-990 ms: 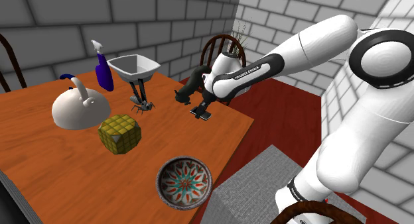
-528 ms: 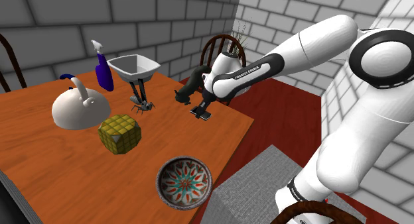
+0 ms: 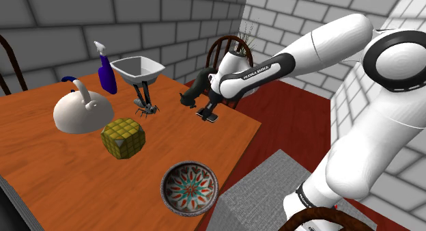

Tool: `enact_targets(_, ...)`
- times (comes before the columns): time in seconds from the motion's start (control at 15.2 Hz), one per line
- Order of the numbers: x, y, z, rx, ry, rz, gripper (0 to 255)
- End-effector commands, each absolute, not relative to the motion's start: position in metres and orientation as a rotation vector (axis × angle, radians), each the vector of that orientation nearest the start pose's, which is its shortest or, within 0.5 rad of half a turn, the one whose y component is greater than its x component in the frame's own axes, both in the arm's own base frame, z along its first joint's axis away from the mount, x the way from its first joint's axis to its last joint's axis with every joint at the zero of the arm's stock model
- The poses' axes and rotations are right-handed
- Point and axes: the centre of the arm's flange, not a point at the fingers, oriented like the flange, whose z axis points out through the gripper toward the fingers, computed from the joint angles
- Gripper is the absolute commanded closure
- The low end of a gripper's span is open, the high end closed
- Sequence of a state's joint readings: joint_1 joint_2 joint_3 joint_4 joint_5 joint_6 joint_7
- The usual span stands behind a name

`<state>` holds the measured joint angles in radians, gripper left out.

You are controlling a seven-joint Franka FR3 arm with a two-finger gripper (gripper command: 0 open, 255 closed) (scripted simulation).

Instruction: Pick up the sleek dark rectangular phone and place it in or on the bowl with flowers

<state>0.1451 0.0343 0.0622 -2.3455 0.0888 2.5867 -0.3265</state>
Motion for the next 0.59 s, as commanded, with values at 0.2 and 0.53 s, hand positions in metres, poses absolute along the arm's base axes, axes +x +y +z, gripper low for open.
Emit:
enact_targets(0.2, 0.515, 0.107, 0.364, -2.999, -0.706, -0.324, 255)
enact_targets(0.53, 0.515, 0.107, 0.391, -2.999, -0.706, -0.324, 255)
